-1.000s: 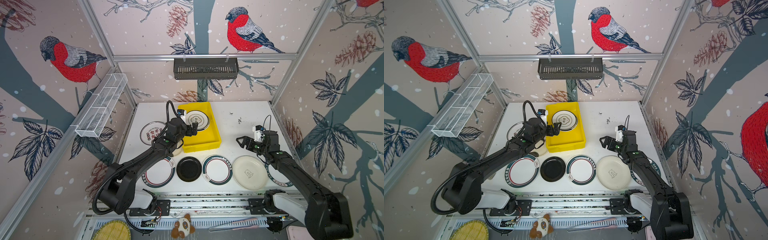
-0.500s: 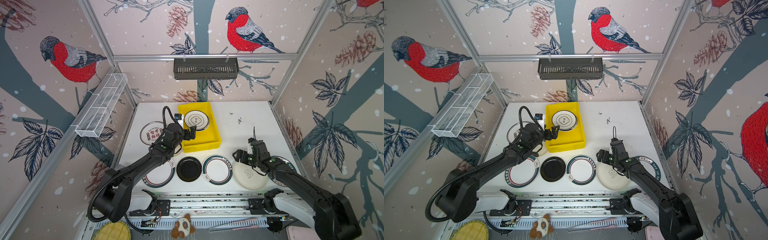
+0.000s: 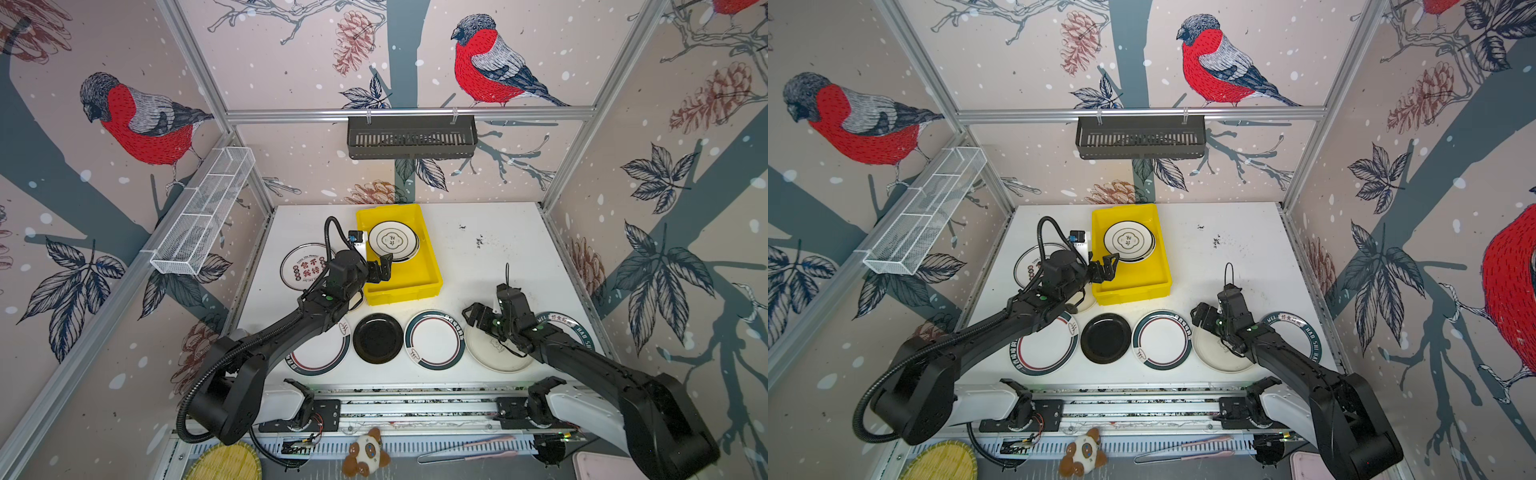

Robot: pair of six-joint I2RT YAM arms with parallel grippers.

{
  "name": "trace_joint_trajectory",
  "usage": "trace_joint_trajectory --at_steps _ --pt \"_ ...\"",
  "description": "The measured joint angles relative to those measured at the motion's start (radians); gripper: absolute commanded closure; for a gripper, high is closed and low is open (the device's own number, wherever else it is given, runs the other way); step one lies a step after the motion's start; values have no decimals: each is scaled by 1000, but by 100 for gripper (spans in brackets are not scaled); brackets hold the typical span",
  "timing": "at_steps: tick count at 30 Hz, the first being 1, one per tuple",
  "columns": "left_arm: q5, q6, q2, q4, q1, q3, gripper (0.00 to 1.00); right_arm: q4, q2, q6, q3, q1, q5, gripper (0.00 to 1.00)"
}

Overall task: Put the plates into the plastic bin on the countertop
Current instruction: 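Move the right gripper to the cream bear plate while the left gripper withdraws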

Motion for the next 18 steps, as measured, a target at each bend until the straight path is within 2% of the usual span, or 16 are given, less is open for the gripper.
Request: trace_joint_trajectory --at_steps 8,18 --pt "16 -7 -3 11 -1 -8 3 52 -9 68 -14 0 18 8" --pt "17 -7 -18 9 -1 -6 3 120 49 74 -5 -10 54 7"
